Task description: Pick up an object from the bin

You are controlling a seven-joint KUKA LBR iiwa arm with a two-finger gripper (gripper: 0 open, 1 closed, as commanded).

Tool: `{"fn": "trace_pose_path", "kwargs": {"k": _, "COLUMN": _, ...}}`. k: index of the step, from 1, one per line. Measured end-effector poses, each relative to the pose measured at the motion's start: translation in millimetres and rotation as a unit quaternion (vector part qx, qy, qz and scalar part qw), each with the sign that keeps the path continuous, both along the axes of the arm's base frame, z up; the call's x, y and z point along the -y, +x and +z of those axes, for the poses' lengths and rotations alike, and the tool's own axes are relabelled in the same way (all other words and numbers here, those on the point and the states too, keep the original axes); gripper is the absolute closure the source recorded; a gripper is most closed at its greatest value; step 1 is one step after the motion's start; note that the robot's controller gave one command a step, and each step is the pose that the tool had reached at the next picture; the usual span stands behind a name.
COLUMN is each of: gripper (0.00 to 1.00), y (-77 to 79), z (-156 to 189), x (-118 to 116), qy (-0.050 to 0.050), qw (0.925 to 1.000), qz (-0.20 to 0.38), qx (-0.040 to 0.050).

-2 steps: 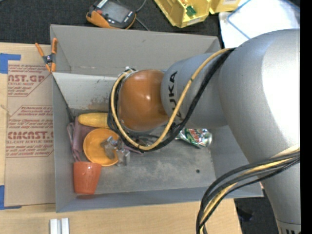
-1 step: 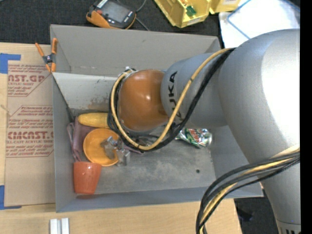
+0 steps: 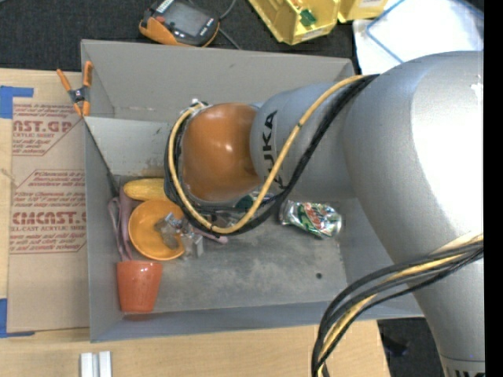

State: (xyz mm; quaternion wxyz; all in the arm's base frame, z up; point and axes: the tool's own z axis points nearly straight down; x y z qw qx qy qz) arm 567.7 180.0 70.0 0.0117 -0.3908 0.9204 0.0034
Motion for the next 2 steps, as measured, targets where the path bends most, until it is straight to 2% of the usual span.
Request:
{"fn": "trace_pose_path", "kwargs": {"k": 1, "gripper": 1.00, "y": 2.0, "z": 0.0, "x": -21.8, "qy": -0.001, "qw": 0.9999, "qz": 0.013, "qx": 0.0000}}
{"fn": "trace_pose_path", "kwargs": {"k": 2, "gripper": 1.00, "y": 18.5, "z": 0.3, "x": -0.5, "qy": 0.000, "qw": 0.9993, "qz": 0.036, "qx": 0.0005}}
